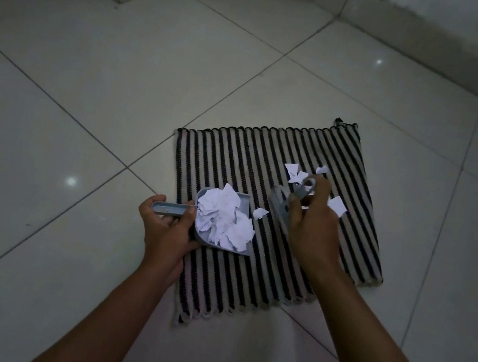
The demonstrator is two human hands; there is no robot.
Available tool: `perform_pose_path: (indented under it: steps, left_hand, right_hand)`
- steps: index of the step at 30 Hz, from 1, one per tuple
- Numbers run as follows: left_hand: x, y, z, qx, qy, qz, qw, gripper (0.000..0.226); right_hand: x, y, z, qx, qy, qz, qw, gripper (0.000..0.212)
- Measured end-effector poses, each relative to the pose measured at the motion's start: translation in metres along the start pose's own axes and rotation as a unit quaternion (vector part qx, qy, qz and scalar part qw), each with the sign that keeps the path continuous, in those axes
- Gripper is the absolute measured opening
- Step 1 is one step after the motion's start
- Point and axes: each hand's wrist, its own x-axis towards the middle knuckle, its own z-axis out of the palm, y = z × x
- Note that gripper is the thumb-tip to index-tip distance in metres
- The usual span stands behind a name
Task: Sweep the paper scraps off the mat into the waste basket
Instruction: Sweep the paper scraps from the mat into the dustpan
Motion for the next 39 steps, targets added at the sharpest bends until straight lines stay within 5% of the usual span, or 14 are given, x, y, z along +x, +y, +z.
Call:
perform_pose_path:
  steps: [6,12,17,27,39]
  left_hand:
    - [-0.001,-0.003,0.0,-0.007,0.003,-0.01,1.0,0.05]
    - [-0.01,-0.011,0.002,-0.002,-0.014,-0.021,1.0,0.049]
    - [-0.016,-0.016,0.011,0.001,-0.02,-0.022,1.0,0.05]
    - [-0.016,-0.016,0.037,-0.016,-0.034,-0.038,0.999,0.05]
    - [-0.007,-0.015,0.034,0.0,-0.021,-0.026,0.999,0.051]
  right_hand:
    - [-0.024,-0.008,0.017,0.025,-0.05,-0.05,0.997,0.015]
    - [-0.027,0.006,-0.004,0.043,0.063,-0.001,0.997,0.027]
    - [-0.047,0.001,0.007,0.01,0.014,-0.033,0.999,0.024]
    - [0.002,0.025,-0.075,-0.023,0.122,0.013,0.992,0.03]
    - [0.004,0.028,-0.053,-0.062,-0.007,-0.021,0.998,0.03]
